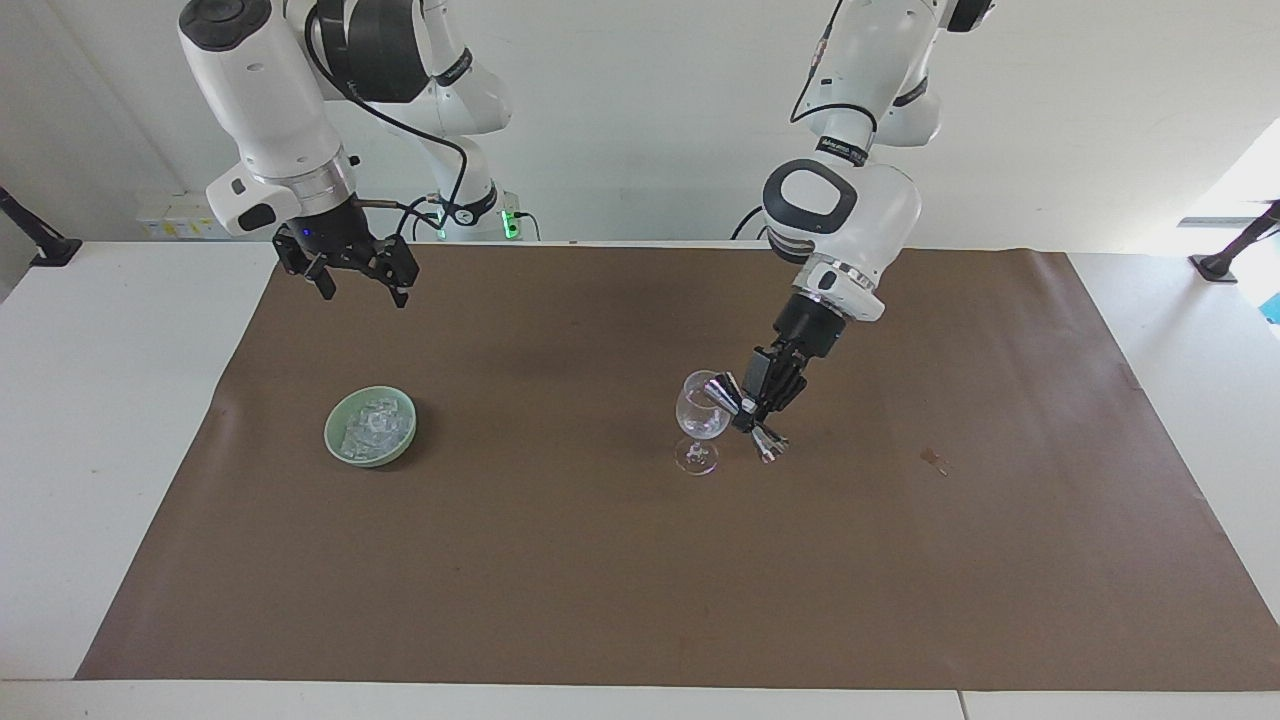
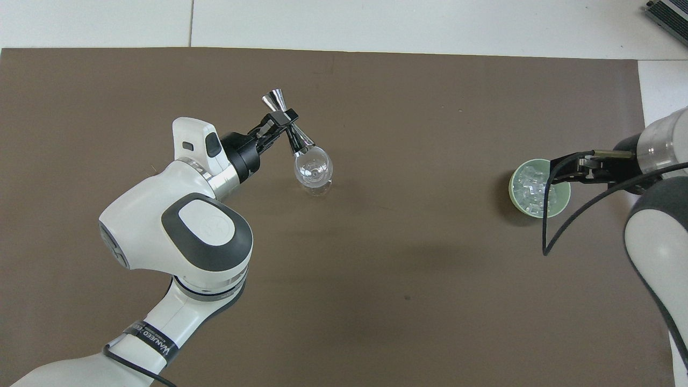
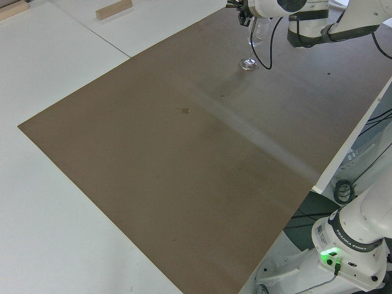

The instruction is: Pour wine and add ice with both arms

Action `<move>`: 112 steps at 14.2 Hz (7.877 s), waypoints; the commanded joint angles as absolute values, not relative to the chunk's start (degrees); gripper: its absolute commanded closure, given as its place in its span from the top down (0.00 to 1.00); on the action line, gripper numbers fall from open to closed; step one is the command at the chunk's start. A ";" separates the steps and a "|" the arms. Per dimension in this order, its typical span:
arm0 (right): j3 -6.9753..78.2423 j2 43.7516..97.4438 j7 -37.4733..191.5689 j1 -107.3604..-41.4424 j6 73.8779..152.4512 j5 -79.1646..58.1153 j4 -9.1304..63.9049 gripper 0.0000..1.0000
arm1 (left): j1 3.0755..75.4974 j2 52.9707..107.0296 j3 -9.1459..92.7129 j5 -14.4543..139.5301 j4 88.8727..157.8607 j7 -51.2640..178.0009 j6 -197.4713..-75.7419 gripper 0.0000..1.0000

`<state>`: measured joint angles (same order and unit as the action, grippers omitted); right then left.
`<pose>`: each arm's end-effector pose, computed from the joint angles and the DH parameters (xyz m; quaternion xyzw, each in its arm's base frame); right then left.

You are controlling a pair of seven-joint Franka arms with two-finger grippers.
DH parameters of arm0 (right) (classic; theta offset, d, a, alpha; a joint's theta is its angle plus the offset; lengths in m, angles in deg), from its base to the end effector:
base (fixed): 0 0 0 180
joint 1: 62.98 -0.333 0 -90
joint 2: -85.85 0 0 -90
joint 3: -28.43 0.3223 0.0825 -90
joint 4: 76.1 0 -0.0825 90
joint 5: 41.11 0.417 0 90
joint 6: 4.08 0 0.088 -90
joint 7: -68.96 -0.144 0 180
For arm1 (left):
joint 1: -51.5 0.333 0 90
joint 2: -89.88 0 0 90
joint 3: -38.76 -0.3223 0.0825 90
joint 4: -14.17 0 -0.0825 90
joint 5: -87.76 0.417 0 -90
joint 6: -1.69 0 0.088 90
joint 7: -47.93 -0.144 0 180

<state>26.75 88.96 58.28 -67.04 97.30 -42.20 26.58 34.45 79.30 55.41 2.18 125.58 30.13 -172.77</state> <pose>0.5819 0.0215 0.5302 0.9973 -0.0706 0.0167 0.0067 0.6009 -0.3038 0.4092 0.8364 0.2472 0.2574 0.4159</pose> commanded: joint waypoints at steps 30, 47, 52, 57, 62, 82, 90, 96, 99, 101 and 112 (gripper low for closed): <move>26.76 80.31 70.81 -59.46 142.26 -42.34 52.21 0.80 | 32.87 80.92 54.93 3.04 126.67 27.53 -174.62 0.00; 26.85 85.66 70.45 -59.72 141.21 -42.17 51.87 0.00 | 33.13 81.01 55.02 2.60 126.84 28.50 -174.62 0.00; 27.20 94.27 70.46 -60.08 133.49 -41.29 50.46 0.00 | 37.52 82.76 55.10 2.42 128.25 43.14 -167.61 0.00; 27.64 98.59 68.08 -60.16 115.04 -41.29 42.83 0.00 | 40.34 84.52 54.84 2.42 130.27 60.45 -163.03 0.00; 28.87 100.62 65.89 -60.16 106.67 -41.29 39.39 0.00 | 42.27 85.66 54.84 2.42 132.91 75.58 -161.79 0.00; 37.84 98.25 28.12 -67.26 115.86 -26.72 40.62 0.00 | 69.16 87.44 54.75 2.60 144.95 105.67 -130.41 0.00; 38.01 96.49 9.05 -74.57 126.69 -15.72 40.53 0.00 | 75.49 79.79 54.75 -5.05 144.60 105.41 -128.75 0.00; 39.59 85.51 -10.47 -80.03 139.53 -15.71 35.89 0.00 | 77.17 75.91 54.75 -5.57 143.46 104.79 -127.34 0.00; 39.60 78.84 -15.92 -82.22 139.62 -16.41 29.39 0.00 | 77.60 75.47 54.75 -6.19 142.84 104.79 -126.46 0.00; 39.59 77.85 -16.21 -82.31 139.71 -16.68 28.58 0.00 | 78.22 75.30 54.75 -6.19 142.84 104.79 -125.67 0.00; 39.68 73.72 -13.92 -85.56 143.57 -16.77 28.58 0.21 | 78.75 74.42 54.75 -9.18 143.46 96.18 -122.94 0.00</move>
